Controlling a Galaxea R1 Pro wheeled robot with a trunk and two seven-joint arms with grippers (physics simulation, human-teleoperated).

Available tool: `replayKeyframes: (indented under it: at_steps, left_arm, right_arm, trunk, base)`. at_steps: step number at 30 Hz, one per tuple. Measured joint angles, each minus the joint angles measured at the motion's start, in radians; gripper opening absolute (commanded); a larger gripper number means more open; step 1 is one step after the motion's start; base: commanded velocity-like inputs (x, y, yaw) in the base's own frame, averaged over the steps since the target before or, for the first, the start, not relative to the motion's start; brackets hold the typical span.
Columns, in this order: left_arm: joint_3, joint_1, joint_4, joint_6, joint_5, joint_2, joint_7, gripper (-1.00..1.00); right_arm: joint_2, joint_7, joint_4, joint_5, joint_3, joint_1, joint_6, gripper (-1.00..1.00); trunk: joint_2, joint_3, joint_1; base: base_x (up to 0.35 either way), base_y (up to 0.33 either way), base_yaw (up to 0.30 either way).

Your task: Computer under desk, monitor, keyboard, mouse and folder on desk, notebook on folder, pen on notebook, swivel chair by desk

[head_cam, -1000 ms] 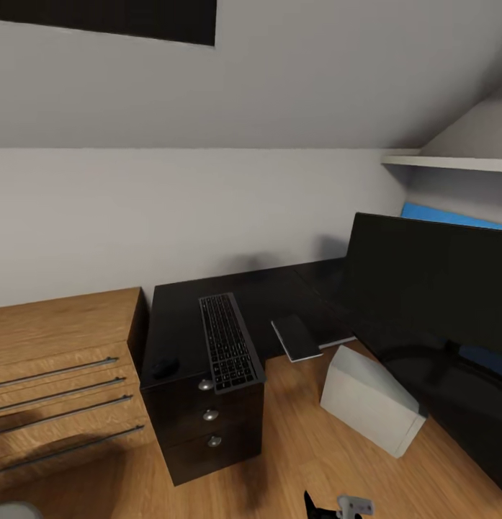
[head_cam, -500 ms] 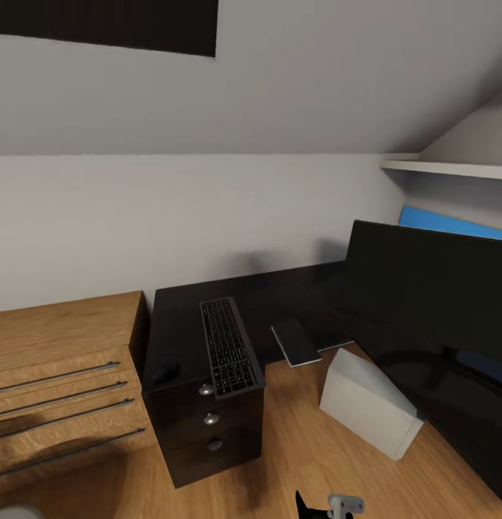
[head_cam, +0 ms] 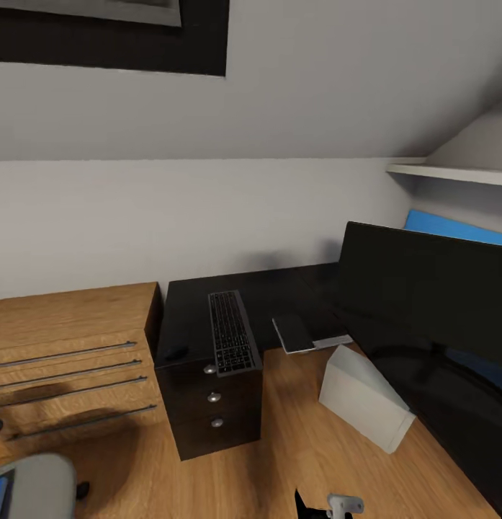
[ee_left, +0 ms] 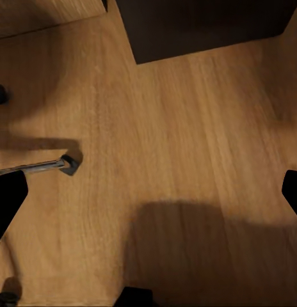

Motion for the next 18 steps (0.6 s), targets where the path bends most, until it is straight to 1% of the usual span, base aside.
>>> replayKeyframes:
  at_steps: [4,7,18]
  left_arm:
    - [-0.001,0.0,0.0,0.001,0.0,0.0,0.004,1.0]
    - [-0.001,0.0,0.0,0.0,0.001,0.001,0.005,1.0]
    - [0.001,0.0,0.0,0.001,0.003,0.001,0.005,1.0]
  right_arm:
    - [0.001,0.0,0.0,0.0,0.0,0.0,0.0,1.0]
    - [0.002,-0.001,0.0,0.0,0.0,0.0,0.0,1.0]
    - [0.006,-0.001,0.001,0.0,0.0,0.0,0.0,1.0]
  trunk:
    - [0.028,0.013,-0.015]
    - [0.049,0.021,-0.027]
    - [0.126,0.052,-0.07]
  base:
    - [-0.269,-0.213,0.269]
    - [-0.137,-0.121,0.275]
    - [-0.023,-0.02,0.277]
